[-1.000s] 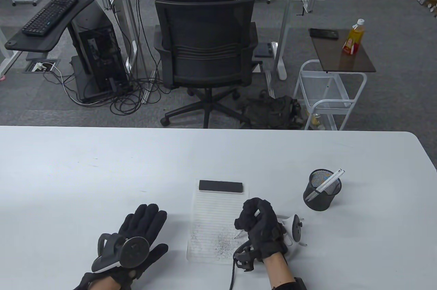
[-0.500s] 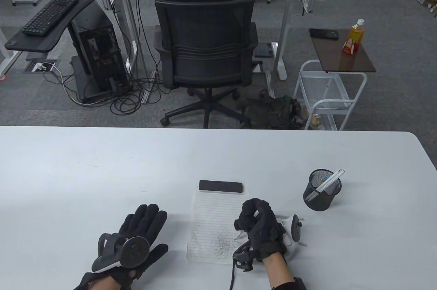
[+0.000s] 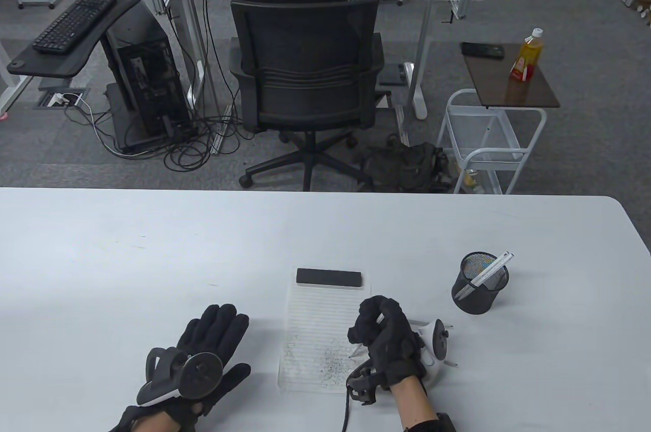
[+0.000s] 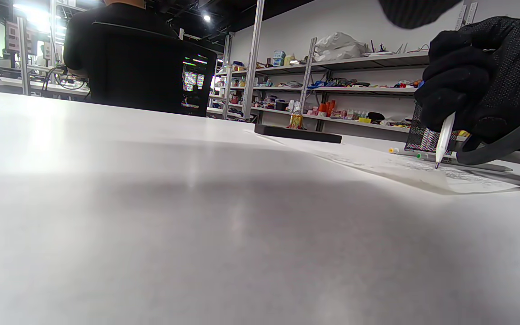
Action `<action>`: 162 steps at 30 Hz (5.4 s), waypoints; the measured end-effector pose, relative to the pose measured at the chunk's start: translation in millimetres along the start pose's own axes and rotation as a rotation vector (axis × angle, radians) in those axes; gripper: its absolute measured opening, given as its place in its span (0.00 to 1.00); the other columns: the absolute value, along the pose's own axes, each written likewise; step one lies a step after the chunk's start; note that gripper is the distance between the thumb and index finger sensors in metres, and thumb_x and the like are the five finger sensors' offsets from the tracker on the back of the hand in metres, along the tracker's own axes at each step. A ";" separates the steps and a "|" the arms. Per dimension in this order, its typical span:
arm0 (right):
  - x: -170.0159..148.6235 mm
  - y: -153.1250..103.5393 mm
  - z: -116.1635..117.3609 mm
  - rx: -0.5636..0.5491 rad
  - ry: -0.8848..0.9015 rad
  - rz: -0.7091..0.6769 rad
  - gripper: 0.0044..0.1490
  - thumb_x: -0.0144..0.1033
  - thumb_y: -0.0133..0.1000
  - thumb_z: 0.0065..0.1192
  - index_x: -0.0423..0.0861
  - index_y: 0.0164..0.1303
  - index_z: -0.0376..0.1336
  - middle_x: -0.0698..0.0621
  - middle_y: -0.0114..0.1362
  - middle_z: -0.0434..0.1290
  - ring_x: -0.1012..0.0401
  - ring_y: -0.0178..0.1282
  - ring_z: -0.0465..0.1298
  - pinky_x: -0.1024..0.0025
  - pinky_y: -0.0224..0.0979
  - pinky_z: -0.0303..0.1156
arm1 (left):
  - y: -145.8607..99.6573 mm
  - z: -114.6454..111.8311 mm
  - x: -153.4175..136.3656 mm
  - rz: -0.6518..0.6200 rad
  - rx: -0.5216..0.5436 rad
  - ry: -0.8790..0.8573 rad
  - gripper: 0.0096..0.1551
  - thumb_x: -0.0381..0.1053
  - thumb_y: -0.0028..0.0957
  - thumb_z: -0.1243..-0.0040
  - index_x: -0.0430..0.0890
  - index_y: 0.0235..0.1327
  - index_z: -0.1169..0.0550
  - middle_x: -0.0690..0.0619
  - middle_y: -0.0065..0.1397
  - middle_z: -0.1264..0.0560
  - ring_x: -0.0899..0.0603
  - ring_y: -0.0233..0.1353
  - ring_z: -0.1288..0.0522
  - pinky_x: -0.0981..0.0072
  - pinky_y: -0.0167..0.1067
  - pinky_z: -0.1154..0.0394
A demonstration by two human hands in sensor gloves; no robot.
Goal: Press to extend mechanical pencil leads
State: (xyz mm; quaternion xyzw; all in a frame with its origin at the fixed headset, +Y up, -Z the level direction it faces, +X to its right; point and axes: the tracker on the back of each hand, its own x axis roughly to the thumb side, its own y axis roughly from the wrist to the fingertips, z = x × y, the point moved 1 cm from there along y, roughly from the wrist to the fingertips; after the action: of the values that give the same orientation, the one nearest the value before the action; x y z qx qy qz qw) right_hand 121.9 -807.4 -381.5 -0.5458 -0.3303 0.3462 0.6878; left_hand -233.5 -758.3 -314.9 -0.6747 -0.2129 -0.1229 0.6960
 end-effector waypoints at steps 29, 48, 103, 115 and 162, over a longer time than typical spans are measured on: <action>97.9 -13.9 25.8 0.356 -1.106 0.166 0.31 0.24 0.60 0.55 0.42 0.76 0.61 0.37 0.72 0.54 0.39 0.60 0.66 0.37 0.59 0.70 | 0.3 0.3 0.8 -0.005 -0.001 0.011 0.52 0.70 0.49 0.50 0.51 0.83 0.51 0.43 0.87 0.53 0.28 0.85 0.51 0.31 0.75 0.47; 56.7 -61.2 4.9 0.665 -1.965 0.227 0.33 0.20 0.53 0.72 0.39 0.69 0.63 0.38 0.67 0.67 0.37 0.64 0.71 0.30 0.65 0.67 | 0.5 0.1 3.0 -0.007 0.000 0.025 0.53 0.70 0.49 0.49 0.51 0.83 0.51 0.43 0.87 0.53 0.28 0.85 0.51 0.31 0.75 0.46; 209.6 12.5 -146.5 -0.816 -1.148 0.231 0.45 0.48 0.58 0.73 0.36 0.78 0.59 0.34 0.77 0.62 0.31 0.76 0.63 0.28 0.71 0.60 | -0.1 2.9 -2.2 0.018 -0.001 0.017 0.53 0.70 0.49 0.49 0.51 0.83 0.50 0.43 0.87 0.53 0.28 0.85 0.51 0.31 0.75 0.47; 192.7 30.6 -180.1 -0.833 -1.054 0.242 0.37 0.46 0.56 0.78 0.39 0.70 0.68 0.35 0.76 0.64 0.31 0.75 0.65 0.25 0.71 0.60 | -0.5 -0.2 -13.0 0.054 -0.019 0.010 0.53 0.70 0.49 0.49 0.50 0.83 0.50 0.43 0.86 0.53 0.28 0.85 0.50 0.31 0.75 0.46; 211.0 25.6 -169.0 -0.869 -0.936 -0.002 0.27 0.40 0.59 0.71 0.38 0.63 0.70 0.37 0.75 0.66 0.34 0.74 0.68 0.26 0.71 0.63 | 0.3 -1.2 -11.6 0.051 -0.026 0.012 0.53 0.70 0.49 0.49 0.51 0.83 0.50 0.43 0.86 0.53 0.28 0.85 0.50 0.31 0.75 0.46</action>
State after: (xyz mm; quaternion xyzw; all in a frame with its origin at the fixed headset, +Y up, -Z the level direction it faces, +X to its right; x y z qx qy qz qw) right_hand 373.9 -714.9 -421.9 -0.5656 -0.7067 0.3819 0.1867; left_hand -243.3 -760.8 -320.5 -0.6880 -0.1897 -0.1119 0.6914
